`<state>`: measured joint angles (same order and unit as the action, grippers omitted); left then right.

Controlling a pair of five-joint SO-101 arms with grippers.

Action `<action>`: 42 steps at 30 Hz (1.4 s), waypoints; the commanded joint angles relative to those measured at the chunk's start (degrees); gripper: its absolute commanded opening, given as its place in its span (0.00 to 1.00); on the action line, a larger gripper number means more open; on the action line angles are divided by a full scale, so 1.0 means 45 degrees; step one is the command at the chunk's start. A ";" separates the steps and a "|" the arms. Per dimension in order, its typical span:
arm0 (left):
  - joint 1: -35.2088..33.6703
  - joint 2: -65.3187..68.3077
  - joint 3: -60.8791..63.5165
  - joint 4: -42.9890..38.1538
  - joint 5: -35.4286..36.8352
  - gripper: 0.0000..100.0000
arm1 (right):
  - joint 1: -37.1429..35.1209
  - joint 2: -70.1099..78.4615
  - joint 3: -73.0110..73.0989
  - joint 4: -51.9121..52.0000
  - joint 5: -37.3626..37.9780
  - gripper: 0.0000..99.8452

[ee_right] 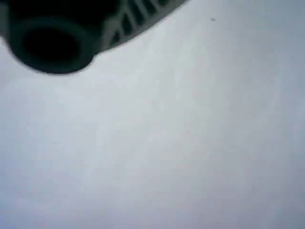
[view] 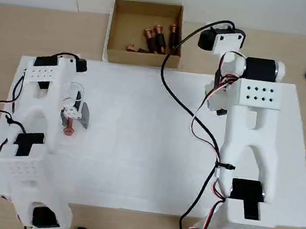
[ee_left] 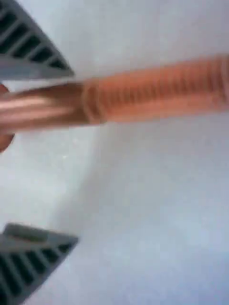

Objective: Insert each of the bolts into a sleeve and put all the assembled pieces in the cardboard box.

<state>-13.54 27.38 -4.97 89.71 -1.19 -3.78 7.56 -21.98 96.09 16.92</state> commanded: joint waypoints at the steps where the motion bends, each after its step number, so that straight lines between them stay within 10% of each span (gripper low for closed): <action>1: -0.0098 -0.0059 -0.0381 -0.0254 -0.0039 0.17 | 0.0107 -0.0674 -0.0059 0.0029 -0.0156 0.00; 25: -0.0020 -0.0020 -0.1416 0.2149 -0.0117 0.01 | 0.0068 -0.0654 -0.0059 -0.0029 -0.0176 0.01; 42: -0.0039 -0.0137 -0.0537 0.1641 -0.0059 0.08 | 0.0029 -0.0654 0.0293 -0.0029 -0.0176 0.00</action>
<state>-13.89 27.56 -6.90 97.10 -1.36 -3.78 7.56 -20.48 96.09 16.92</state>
